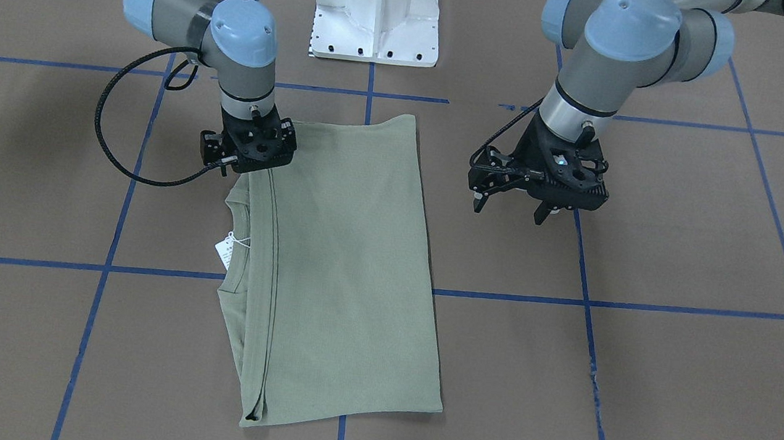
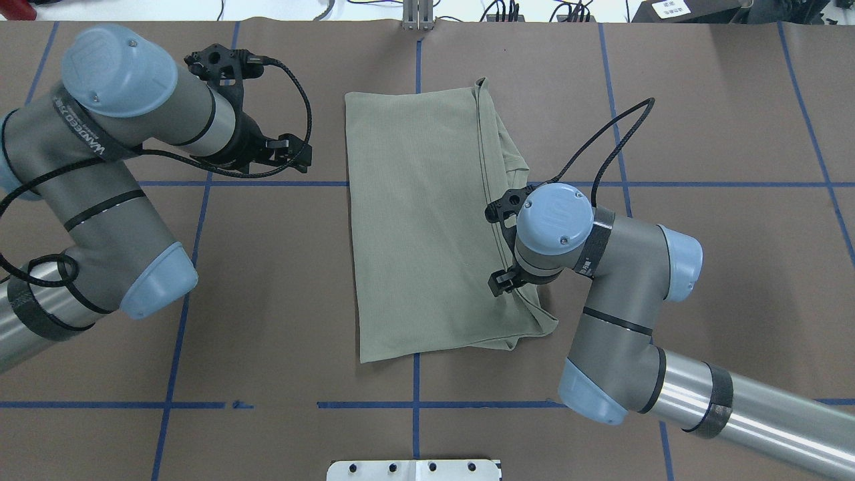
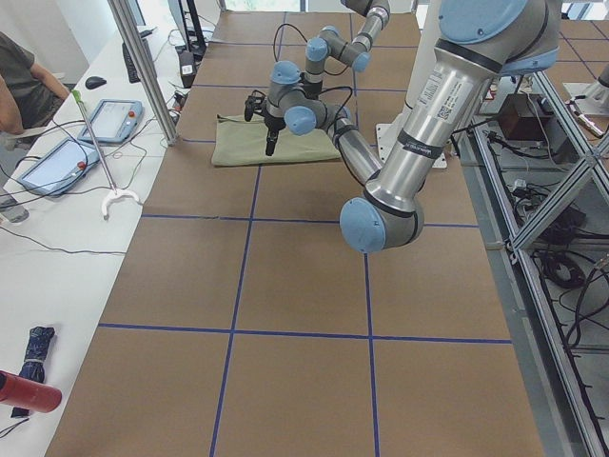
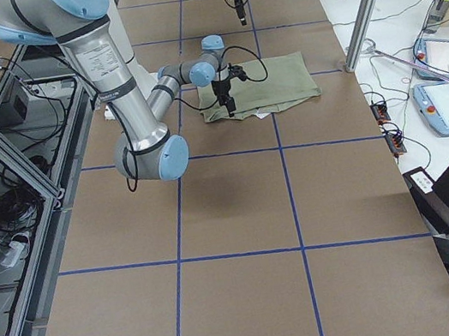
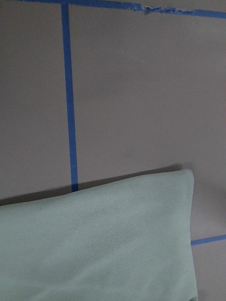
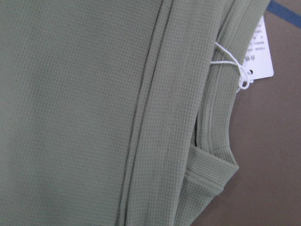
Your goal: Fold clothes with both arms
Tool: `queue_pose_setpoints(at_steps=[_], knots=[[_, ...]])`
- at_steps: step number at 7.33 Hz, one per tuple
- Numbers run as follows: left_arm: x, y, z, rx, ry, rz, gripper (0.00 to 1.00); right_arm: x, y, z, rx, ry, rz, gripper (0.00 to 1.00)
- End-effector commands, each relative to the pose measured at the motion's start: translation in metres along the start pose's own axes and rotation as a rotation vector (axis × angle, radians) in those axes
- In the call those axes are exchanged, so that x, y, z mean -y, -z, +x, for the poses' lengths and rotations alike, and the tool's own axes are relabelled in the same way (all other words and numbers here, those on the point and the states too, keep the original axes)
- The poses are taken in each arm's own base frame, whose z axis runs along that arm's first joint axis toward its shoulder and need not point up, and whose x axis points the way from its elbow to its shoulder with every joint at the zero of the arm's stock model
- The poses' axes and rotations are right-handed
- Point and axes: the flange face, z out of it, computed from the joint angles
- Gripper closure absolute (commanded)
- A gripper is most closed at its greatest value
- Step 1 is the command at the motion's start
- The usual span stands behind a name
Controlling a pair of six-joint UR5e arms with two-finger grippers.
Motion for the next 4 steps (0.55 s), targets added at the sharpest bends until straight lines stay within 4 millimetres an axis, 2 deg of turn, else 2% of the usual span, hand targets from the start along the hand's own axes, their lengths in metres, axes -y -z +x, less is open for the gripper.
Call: queue_pose_setpoints(at_steps=[1,4], knots=[[0.0001,-0.001,-0.0003,0.001,0.0,0.0,0.0,-0.0085,-0.0103,0.004,-0.011,0.002,-0.02,0.0],[0.0001,-0.0017,-0.0006,0.002,0.001,-0.002,0.0,-0.0096,-0.0137,0.0115,-0.019,-0.005,-0.026,0.0]])
